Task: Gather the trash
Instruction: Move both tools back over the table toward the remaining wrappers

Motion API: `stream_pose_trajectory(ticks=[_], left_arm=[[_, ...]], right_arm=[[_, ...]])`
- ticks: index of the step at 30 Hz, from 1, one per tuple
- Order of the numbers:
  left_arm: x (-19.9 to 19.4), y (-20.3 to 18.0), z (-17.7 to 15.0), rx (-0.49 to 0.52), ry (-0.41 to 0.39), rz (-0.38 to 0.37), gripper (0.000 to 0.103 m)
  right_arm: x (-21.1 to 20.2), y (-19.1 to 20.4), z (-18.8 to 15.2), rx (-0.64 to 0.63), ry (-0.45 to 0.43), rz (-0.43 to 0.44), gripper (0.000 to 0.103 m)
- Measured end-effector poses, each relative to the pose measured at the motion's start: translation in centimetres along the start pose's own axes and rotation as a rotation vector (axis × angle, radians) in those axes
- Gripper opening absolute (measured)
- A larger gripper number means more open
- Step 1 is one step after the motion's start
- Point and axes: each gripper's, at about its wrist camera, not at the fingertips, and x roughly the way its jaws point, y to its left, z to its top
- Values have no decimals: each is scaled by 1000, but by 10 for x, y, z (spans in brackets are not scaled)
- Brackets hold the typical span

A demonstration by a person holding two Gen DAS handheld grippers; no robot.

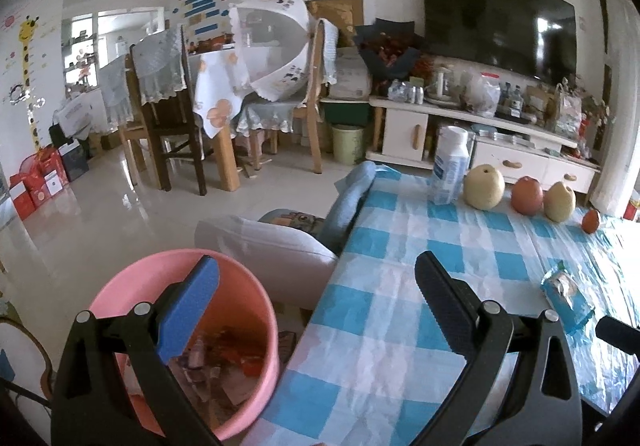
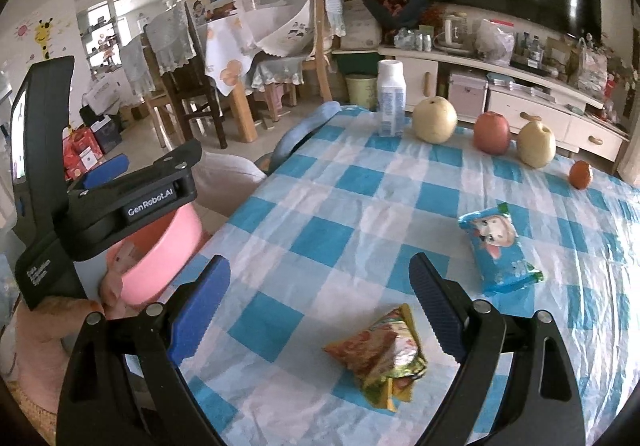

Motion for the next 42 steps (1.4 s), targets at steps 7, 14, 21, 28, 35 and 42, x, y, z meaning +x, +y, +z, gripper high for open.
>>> stream_pose_trajectory(ticks=[7,14,21,28,35,42], left_arm=[[1,-22,-2,23,11,-28,99],[3,-45,-6,81,13,-25,99],[2,-68,-9,143,17,-42,99],[1,-90,-16,214,22,-64,99],[-2,-113,-25,303,37,-122,99],[-6,-133,-37,388,77,-248,99]], right_arm=[[-2,-23,-3,20,-6,-23,91],[-2,-41,-6,38,-2,-43,91],[-3,-59,-10,48,4,-70,91],[-6,-78,-14,63,6,-97,91],[-8,-98,-16,83,7,-120,91],[-8,-117,-17,88,12,-149,91]])
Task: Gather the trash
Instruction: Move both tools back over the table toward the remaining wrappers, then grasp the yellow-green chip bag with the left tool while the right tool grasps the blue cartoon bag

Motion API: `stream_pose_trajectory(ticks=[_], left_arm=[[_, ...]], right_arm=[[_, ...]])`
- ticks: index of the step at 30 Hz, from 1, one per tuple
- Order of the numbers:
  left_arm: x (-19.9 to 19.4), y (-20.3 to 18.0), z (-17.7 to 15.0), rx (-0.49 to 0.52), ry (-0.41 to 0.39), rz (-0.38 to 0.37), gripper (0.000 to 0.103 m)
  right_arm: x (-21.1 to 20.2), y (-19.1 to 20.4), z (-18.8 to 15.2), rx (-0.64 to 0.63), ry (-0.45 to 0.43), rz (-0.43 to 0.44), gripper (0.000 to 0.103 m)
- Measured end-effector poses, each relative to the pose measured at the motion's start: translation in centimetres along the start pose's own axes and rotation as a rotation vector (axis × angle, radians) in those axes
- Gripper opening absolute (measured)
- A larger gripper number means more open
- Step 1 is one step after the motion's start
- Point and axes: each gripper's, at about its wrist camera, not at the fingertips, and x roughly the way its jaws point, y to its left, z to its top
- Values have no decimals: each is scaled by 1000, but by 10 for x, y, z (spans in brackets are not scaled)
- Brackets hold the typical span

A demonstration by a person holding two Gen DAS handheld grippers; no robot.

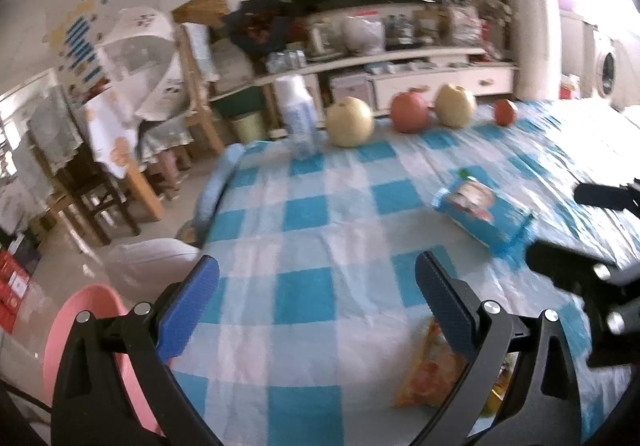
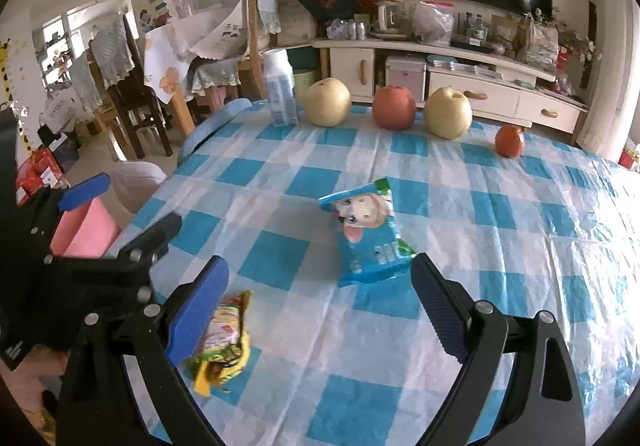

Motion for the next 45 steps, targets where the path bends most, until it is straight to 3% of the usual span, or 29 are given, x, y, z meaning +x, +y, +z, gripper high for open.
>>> stream_pose_trajectory(ticks=[5,10,15,26,38,43,45], left_arm=[[-2,-10,-4,32,13,-87,99],[-5,-23,-12,83,44,-252,99],[-6,-31,-26,132,80,-346,99],[5,-40,-42,174,152,-435,99],[23,-52,-49,190,217,-437,98],[31,-51,-47,139,244,-450,77],[34,-53,-48,133,259,-445,74]], right_arm=[[3,-13,-1,6,12,-12,91],[10,-30,-1,7,32,-26,91],[21,-54,1,31,72,-18,92],[58,-71,4,60,171,88,92],[90,-60,6,19,223,101,92],[94,-57,8,5,213,82,91],[97,-56,8,-3,217,73,91]])
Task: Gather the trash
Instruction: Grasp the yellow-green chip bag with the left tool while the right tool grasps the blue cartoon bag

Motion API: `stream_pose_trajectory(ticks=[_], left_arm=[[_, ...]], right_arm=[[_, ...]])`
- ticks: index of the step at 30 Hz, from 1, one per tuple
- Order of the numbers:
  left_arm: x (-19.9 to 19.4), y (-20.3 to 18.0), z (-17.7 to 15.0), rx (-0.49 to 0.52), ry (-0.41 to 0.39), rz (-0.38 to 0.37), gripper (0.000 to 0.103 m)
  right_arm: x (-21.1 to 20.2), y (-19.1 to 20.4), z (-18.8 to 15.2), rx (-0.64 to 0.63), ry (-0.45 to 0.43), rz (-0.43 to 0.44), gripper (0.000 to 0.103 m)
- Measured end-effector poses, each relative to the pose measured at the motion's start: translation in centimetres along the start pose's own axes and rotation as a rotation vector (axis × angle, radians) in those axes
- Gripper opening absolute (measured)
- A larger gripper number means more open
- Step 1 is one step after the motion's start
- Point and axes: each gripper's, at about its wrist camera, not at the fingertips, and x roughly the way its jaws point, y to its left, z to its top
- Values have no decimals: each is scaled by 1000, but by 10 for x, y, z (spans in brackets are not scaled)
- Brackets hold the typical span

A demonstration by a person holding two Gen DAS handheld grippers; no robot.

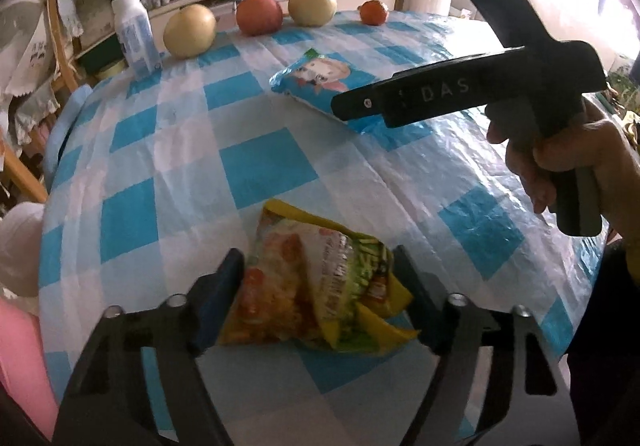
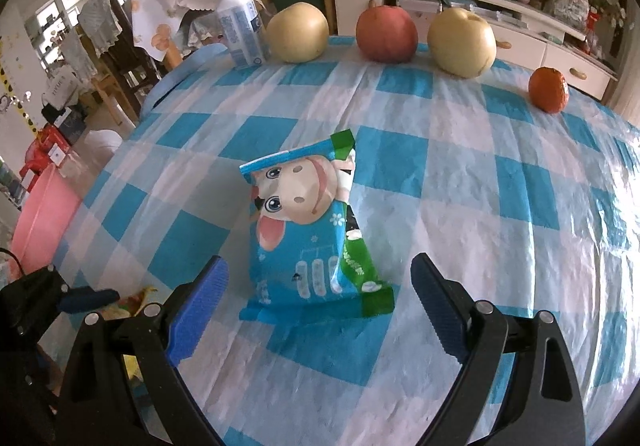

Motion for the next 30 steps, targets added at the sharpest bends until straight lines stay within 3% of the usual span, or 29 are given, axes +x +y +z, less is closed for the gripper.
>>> stream_pose_trajectory(ticks=[13,22,30], left_arm=[[-2,9,3,-71,-23,-4,60],[-3,19,6,-138,-33,-4,56],[-6,34,8,-201,-44,26,54]], right_arm=[[9,5,4,-32,-5,-59,91],[11,10,5,-69,-20,-82,68],[9,11,4,-72,-16,-92,61]])
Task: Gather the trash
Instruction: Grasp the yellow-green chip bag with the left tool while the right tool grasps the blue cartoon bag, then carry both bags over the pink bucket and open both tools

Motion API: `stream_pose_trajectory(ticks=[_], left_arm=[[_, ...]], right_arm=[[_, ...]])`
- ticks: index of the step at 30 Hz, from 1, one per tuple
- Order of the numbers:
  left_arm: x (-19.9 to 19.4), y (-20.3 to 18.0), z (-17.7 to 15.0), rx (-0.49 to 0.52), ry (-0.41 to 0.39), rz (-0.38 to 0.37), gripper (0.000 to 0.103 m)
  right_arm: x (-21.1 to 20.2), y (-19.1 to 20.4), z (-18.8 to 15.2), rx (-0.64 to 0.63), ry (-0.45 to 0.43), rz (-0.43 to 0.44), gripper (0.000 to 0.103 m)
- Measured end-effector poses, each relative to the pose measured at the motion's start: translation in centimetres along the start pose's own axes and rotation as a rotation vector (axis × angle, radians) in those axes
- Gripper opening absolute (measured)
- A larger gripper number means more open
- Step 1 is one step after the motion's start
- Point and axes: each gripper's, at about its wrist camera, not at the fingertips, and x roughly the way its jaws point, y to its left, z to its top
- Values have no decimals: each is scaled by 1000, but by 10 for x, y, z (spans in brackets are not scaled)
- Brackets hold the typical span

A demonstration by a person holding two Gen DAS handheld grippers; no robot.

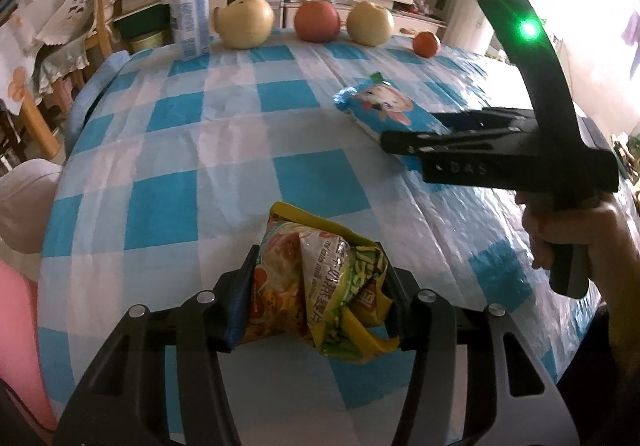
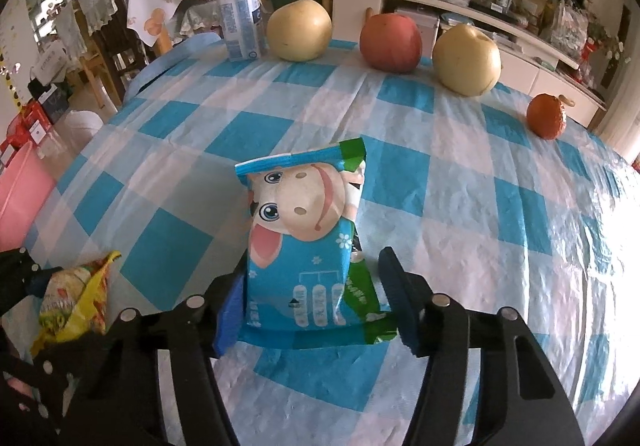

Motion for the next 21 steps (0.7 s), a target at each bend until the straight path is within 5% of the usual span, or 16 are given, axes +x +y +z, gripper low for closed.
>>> stream_pose_trajectory(ticks=[21], left_arm=[[-41,40,12,-98,-156,184,54]], right_arm=[[-32,19,-5,10,-69,72,56]])
